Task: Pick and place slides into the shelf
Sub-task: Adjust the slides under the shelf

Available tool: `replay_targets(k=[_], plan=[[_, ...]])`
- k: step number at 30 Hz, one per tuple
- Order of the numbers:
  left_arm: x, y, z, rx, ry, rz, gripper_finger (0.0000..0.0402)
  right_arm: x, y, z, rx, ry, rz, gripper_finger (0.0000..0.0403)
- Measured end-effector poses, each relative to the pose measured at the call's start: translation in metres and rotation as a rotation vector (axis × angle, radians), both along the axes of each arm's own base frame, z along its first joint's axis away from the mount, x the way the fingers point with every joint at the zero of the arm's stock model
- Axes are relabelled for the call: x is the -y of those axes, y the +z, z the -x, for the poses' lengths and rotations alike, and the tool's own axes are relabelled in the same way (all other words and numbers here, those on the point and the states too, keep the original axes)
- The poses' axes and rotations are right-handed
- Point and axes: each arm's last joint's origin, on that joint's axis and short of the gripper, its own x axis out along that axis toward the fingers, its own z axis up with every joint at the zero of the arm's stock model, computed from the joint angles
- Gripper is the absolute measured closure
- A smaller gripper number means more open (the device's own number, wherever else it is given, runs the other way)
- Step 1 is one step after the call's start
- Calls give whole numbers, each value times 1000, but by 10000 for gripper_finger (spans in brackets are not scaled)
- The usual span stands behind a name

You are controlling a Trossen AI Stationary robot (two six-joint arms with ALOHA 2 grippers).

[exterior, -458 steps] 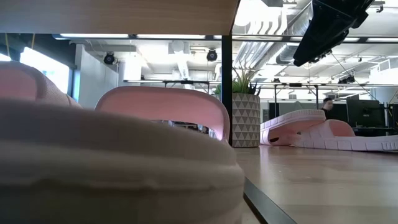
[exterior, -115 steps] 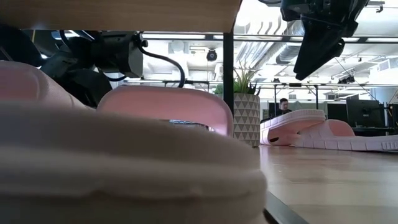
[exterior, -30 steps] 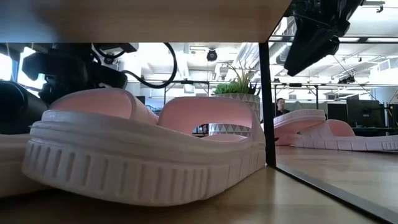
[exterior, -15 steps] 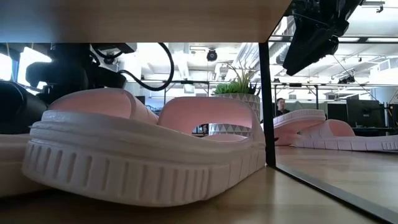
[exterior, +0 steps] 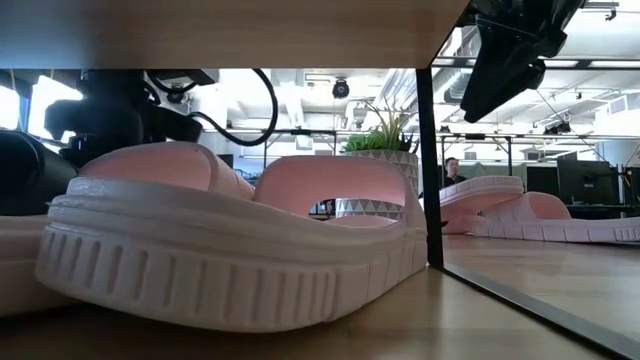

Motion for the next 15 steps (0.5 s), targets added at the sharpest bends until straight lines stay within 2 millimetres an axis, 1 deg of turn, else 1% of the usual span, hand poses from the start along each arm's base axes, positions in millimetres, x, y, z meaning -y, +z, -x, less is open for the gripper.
replay_targets(k=[8,15], plan=[[-3,2,0,9,24,-102,172,0,0,0,2,1,-1,242],[-3,2,0,8,-2,-100,172,0,0,0,3,1,-2,242]])
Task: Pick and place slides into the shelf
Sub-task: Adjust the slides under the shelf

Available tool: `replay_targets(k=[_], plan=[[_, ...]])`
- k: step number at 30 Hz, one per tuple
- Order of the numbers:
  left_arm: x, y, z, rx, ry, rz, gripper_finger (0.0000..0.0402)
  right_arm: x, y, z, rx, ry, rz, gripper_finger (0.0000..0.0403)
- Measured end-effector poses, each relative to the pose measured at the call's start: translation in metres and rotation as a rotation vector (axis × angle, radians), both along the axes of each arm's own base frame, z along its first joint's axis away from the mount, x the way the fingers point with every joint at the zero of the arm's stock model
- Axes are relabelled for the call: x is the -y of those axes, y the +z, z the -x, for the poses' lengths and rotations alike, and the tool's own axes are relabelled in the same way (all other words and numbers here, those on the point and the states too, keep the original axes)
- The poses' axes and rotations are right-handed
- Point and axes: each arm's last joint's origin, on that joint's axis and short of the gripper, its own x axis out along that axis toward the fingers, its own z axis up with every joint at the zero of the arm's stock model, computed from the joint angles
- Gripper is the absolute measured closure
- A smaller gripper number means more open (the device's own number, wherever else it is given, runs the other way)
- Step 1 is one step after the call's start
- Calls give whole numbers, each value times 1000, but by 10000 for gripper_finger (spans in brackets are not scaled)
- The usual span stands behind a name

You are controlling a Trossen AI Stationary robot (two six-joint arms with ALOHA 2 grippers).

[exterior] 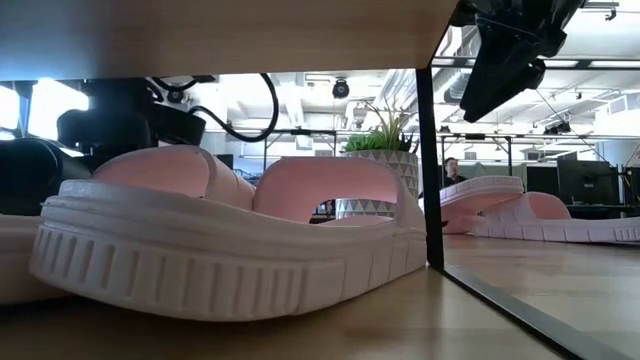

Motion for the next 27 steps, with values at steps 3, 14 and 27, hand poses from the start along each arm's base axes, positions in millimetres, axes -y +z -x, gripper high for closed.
replay_targets(k=[3,14,27], plan=[[0,0,0,1,-15,-19,172,0,0,0,3,0,-1,242],[0,0,-3,30,-142,-4,172,-1,1,-1,15,4,-13,242],[1,11,-3,86,-145,8,172,-4,1,0,16,12,-15,242]])
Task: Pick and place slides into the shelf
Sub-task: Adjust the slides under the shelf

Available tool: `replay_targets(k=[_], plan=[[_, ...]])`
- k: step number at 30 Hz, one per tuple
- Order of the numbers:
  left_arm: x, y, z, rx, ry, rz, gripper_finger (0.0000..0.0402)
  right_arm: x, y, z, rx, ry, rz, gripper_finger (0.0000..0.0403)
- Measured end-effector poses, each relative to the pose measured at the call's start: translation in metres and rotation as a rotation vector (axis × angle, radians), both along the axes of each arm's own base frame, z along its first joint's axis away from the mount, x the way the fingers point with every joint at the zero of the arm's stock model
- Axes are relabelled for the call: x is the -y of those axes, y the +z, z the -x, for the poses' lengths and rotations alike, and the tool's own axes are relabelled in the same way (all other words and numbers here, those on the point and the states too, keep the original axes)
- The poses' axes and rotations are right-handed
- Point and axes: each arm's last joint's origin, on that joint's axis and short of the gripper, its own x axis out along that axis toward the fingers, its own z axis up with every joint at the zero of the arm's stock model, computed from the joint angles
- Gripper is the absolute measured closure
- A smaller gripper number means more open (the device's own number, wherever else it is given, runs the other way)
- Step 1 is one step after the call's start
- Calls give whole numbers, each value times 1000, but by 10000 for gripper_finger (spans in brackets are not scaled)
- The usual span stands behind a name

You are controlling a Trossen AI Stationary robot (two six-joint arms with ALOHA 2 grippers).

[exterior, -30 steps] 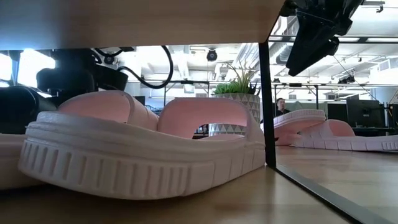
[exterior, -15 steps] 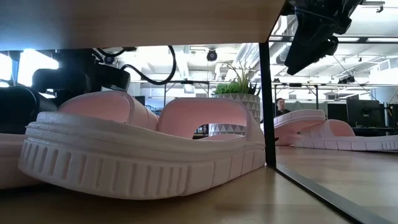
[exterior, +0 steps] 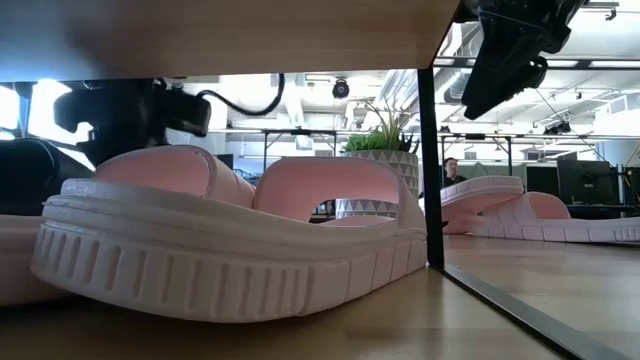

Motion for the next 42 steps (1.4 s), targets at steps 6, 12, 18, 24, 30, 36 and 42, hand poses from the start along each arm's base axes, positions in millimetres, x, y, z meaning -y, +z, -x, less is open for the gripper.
replay_targets(k=[6,12,18,24,30,36,42], plan=[[-1,8,2,38,6,-26,172,0,0,0,2,-1,2,242],[-3,9,7,2,49,-101,172,-2,-1,1,-22,-10,-72,242],[-4,10,7,4,91,-105,172,-2,-3,2,-59,-23,-151,242],[-5,16,3,27,119,-130,172,7,-12,-11,-108,20,-222,243],[-5,22,-2,57,172,-128,172,39,-32,-33,-175,68,-197,283],[-4,23,-3,66,246,-86,172,69,-56,-58,-58,199,-319,342],[-4,23,-3,68,270,-87,172,76,-93,-49,51,210,-445,396]])
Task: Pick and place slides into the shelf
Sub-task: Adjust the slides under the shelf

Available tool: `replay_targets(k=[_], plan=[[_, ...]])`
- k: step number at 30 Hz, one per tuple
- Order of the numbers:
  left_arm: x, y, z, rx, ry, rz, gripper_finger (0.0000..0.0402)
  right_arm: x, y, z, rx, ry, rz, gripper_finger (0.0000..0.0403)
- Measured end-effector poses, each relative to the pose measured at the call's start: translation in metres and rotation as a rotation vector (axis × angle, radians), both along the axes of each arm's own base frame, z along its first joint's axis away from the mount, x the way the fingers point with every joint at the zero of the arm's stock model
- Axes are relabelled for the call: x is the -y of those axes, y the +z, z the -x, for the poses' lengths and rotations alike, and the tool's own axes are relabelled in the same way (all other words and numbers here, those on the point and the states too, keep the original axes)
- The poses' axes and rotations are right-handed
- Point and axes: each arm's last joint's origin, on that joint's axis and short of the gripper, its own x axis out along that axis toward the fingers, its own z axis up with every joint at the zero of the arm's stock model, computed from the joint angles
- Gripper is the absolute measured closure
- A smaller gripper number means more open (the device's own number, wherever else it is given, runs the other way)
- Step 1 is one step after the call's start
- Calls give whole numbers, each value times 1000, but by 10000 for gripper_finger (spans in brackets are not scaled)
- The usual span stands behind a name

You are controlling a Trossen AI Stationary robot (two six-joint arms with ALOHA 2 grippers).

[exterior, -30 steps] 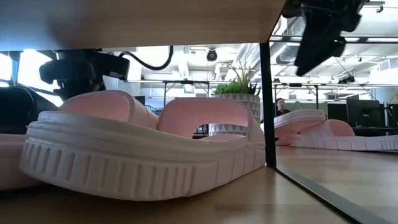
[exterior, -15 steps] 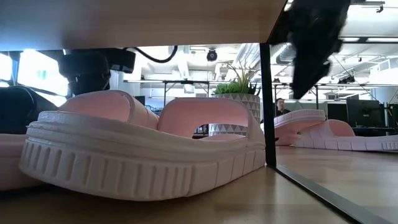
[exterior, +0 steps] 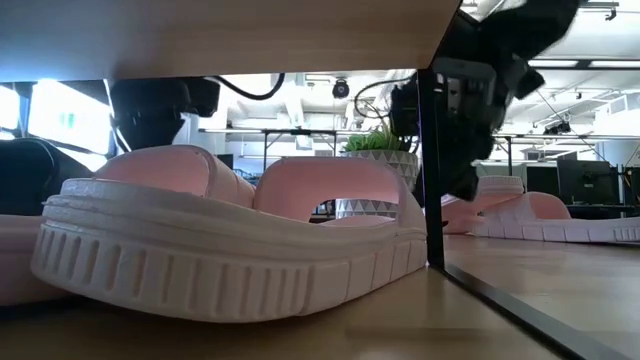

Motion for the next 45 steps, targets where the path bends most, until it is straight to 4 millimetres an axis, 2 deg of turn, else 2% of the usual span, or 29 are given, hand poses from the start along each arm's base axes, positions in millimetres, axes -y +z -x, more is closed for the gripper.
replay_targets(k=[2,10,15,24,45], plan=[[0,0,0,0,4,-15,172,-4,-5,3,27,9,-27,399],[-1,0,0,7,14,-32,172,-21,-6,5,56,68,3,402],[-1,1,-1,19,37,-34,172,-22,-7,3,80,77,16,402],[-1,1,-2,29,56,-38,172,-24,-24,-9,116,81,14,403],[-1,2,-6,75,65,-34,172,-22,-23,-15,149,128,50,403]])
